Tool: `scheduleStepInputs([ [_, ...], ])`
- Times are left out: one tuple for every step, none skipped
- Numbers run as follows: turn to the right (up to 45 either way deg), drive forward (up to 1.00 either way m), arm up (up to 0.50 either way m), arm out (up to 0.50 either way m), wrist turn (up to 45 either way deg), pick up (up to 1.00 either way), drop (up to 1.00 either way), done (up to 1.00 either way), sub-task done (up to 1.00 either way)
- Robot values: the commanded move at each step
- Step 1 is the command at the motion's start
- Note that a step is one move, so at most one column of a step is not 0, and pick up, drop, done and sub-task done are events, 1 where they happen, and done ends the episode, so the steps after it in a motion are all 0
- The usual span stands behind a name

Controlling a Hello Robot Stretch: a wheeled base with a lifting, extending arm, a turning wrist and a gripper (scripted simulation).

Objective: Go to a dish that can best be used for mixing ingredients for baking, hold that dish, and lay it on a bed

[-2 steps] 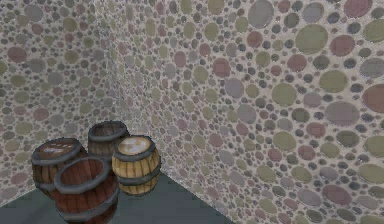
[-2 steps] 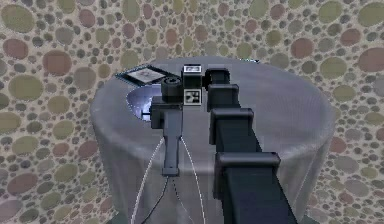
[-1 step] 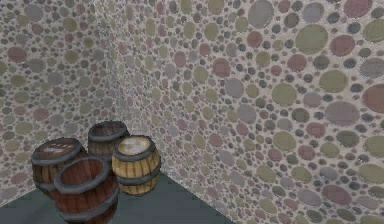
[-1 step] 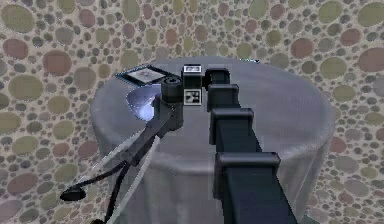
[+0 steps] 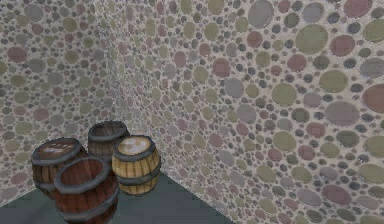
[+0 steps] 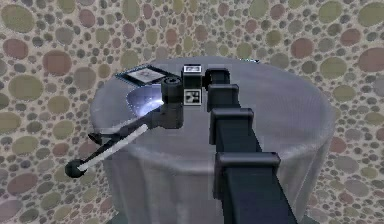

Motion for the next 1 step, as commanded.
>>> scheduleStepInputs([
  [0.0, 0.00, 0.00, 0.00, 45.0, 0.00, 0.00, 0.00, 0.00],
])
